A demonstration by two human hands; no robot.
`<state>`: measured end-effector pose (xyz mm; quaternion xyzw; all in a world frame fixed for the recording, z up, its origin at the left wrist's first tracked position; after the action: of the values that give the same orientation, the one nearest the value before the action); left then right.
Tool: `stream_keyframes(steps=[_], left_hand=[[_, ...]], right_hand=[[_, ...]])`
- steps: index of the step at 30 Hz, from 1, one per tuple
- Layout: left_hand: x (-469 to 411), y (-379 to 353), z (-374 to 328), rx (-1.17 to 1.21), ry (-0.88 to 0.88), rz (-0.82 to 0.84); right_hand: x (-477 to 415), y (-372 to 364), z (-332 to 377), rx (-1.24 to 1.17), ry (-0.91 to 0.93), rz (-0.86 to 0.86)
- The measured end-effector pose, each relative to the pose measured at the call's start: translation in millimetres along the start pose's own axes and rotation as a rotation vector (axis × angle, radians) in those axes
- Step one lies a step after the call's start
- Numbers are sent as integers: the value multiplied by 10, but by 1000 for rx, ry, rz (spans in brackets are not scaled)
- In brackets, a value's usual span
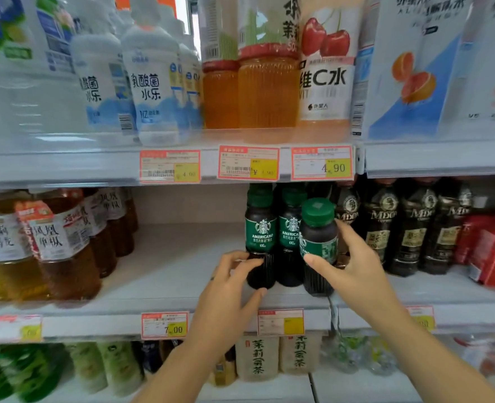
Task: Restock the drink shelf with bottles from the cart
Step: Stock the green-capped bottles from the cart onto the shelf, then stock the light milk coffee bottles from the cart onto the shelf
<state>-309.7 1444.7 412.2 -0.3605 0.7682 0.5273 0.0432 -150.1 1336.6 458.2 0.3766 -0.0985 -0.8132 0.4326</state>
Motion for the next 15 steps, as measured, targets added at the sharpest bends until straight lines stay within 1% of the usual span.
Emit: stream_keyframes(steps=[3,9,15], left_hand=[[-9,-22,12,13,6,4],[-31,-63,35,-22,22,8],[-12,-74,32,-43,21,-10]], right_hand=[[-7,2,-33,8,-22,-44],[42,-5,-256,50,-163,-164],[166,-79,-300,63,-181,-227]])
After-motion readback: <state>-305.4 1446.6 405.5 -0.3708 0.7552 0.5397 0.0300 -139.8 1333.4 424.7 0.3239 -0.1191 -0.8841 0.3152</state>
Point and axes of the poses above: each hand's wrist, its own x-axis away from the middle knuckle, its own y-axis out of the back of the hand, z = x × y, the point moved 7 cm from there along -x, towards the middle knuckle, and after that the axes turned 10 degrees about z, right-handed, at the moved point
